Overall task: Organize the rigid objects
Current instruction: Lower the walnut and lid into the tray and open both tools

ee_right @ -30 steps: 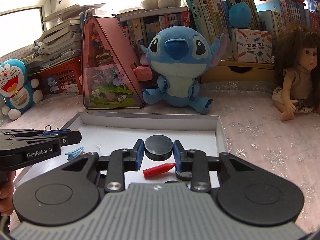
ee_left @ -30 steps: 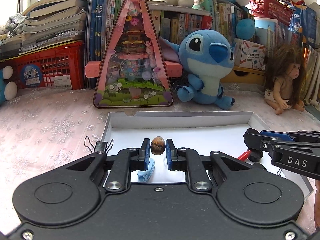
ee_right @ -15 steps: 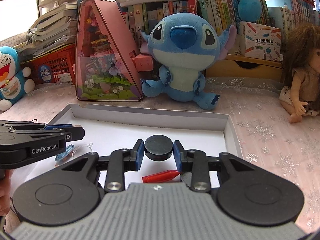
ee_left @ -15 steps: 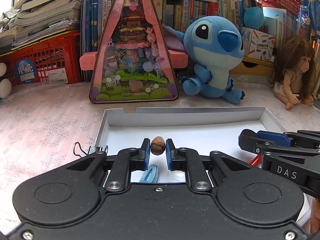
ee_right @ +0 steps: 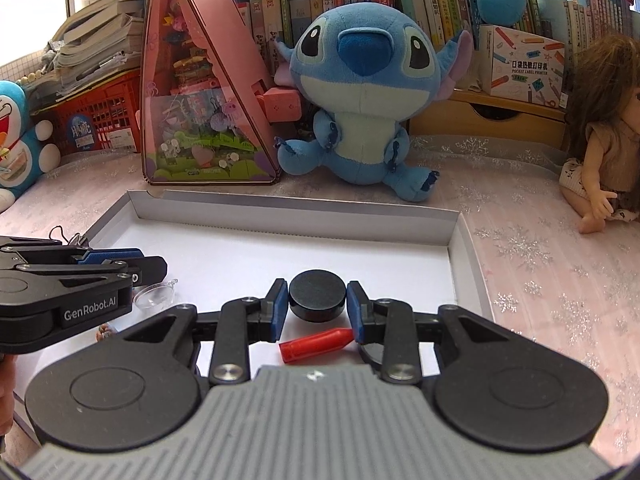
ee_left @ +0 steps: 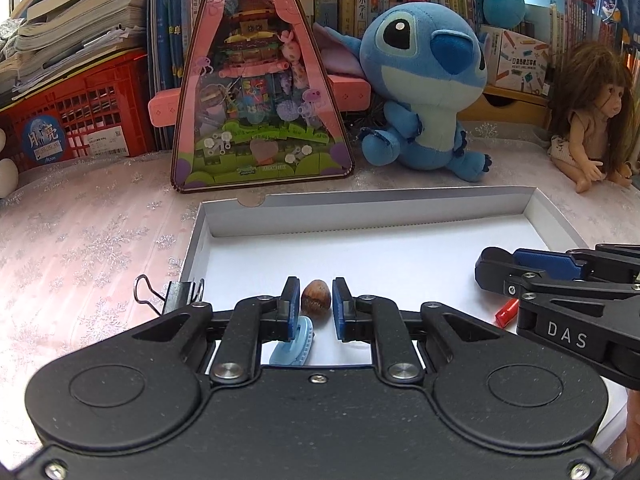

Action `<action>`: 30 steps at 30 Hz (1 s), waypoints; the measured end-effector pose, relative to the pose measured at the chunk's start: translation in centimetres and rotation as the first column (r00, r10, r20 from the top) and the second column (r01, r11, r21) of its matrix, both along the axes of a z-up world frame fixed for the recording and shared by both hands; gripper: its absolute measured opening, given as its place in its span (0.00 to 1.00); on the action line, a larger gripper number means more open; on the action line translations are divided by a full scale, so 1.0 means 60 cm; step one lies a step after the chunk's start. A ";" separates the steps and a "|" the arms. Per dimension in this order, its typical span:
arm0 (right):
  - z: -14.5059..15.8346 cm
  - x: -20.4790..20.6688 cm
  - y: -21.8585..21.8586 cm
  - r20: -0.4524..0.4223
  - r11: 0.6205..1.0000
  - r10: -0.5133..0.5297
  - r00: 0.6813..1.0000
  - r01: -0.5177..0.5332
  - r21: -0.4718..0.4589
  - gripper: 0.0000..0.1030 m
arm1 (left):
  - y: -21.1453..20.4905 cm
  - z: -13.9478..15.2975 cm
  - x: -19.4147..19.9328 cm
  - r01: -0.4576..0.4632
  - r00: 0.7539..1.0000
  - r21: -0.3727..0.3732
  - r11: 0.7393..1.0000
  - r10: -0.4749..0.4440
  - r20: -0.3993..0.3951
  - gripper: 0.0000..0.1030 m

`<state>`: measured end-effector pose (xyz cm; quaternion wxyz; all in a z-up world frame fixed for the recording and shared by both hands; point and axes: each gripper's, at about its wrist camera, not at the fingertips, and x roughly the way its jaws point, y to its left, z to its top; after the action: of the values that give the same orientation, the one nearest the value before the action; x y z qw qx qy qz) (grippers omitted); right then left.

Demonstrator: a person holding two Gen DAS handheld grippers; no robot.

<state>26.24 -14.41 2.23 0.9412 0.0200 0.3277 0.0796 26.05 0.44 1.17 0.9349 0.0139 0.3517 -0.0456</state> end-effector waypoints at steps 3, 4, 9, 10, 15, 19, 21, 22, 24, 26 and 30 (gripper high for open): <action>0.000 0.000 0.000 -0.003 1.000 -0.004 1.000 0.004 0.000 0.41 | 0.000 -0.001 0.001 -0.003 1.000 -0.002 1.000 0.003 -0.007 0.16; 0.000 -0.001 0.000 -0.004 1.000 -0.007 1.000 0.007 0.000 0.41 | 0.001 0.000 0.001 -0.003 1.000 -0.002 1.000 0.003 -0.007 0.16; 0.001 -0.003 -0.003 0.001 1.000 -0.018 1.000 0.018 0.010 0.49 | 0.002 0.001 0.001 -0.012 1.000 -0.003 1.000 0.012 -0.011 0.32; 0.002 -0.005 -0.004 0.007 1.000 -0.023 1.000 0.023 0.014 0.53 | 0.002 0.002 -0.001 -0.015 1.000 -0.003 1.000 0.015 -0.008 0.35; 0.012 -0.015 -0.006 0.029 1.000 -0.030 0.999 0.029 0.011 0.64 | 0.000 0.014 -0.015 -0.008 1.000 0.008 1.000 0.007 0.016 0.50; 0.025 -0.031 -0.008 0.057 0.999 -0.032 0.998 0.032 0.009 0.69 | 0.003 0.026 -0.032 -0.003 1.000 -0.009 1.000 0.003 0.030 0.57; 0.034 -0.041 -0.008 0.075 1.000 -0.029 0.997 0.029 0.003 0.72 | 0.003 0.033 -0.042 -0.003 0.999 -0.010 1.000 0.003 0.040 0.62; 0.038 -0.046 -0.008 0.083 1.000 -0.027 0.996 0.028 0.001 0.73 | 0.003 0.037 -0.048 -0.002 0.999 -0.009 1.000 0.002 0.047 0.64; 0.047 -0.057 -0.008 0.100 1.000 -0.027 0.995 0.027 0.000 0.76 | 0.003 0.046 -0.060 0.003 0.998 -0.009 1.000 -0.003 0.066 0.70; 0.054 -0.068 -0.008 0.113 1.000 -0.027 0.993 0.027 0.002 0.77 | 0.001 0.054 -0.074 0.003 0.996 -0.005 1.000 -0.003 0.085 0.72; 0.067 -0.091 -0.010 0.142 1.000 -0.026 0.990 0.027 -0.004 0.82 | 0.003 0.067 -0.099 0.003 0.995 -0.009 1.000 -0.002 0.104 0.76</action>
<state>20.78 -15.01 6.22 0.9631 0.0160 0.2600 0.0672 20.09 0.65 5.21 0.9520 0.0123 0.3022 -0.0474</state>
